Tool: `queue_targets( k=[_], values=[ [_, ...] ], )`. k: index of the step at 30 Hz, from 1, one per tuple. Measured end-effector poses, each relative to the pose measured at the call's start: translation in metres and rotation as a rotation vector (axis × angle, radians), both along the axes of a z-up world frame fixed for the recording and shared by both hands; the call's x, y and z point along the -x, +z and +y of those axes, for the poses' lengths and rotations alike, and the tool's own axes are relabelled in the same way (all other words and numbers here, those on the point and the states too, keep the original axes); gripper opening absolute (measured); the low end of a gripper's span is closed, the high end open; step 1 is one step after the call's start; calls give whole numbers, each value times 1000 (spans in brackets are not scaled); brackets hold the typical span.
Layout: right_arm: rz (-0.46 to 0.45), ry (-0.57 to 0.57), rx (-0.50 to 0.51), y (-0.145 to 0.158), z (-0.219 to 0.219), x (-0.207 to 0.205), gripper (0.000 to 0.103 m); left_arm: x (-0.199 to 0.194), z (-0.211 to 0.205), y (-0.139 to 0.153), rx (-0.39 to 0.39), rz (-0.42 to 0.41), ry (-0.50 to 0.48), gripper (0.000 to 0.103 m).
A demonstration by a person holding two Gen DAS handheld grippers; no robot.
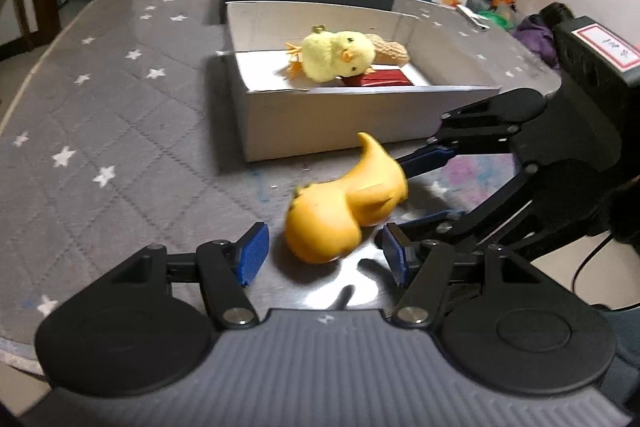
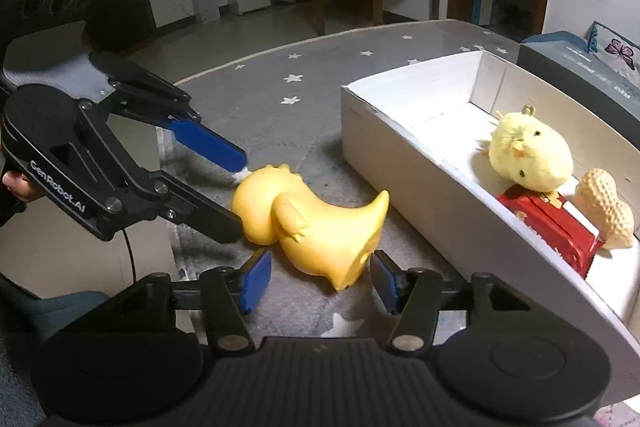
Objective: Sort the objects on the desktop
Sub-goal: 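Grasp the yellow rubber duck with the left tool and lift, then lower the duck into the white box and open the left tool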
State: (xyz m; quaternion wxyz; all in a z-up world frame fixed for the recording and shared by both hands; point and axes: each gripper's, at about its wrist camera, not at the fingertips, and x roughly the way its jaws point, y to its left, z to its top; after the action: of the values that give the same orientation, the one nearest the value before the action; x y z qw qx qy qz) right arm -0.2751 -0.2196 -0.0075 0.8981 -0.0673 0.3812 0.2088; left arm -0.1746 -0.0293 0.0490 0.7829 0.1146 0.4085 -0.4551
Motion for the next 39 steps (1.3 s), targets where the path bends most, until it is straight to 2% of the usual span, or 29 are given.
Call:
queue_targets(
  k=[3,10,19,29,34,39],
  values=[
    [-3,-8,18,0,2,0,52,-1,-4,-1,17,23,-12,59],
    [-14,-41,22,2,4,3,49,-6,-5,-1,27,60,29,50],
    [-81,-101,16,35,-2,22,49,3,-15,35,74,-2,10,49],
    [-184,-246,66,77,-41,20,49,-17,-76,74,145,-85,-68,49],
    [-170,-311,80,79,-78,5,49,-36,-120,69,157,-35,-94,49],
    [-113,-295,89,72,-104,-11,49,-45,-143,53,142,16,-90,49]
  ],
)
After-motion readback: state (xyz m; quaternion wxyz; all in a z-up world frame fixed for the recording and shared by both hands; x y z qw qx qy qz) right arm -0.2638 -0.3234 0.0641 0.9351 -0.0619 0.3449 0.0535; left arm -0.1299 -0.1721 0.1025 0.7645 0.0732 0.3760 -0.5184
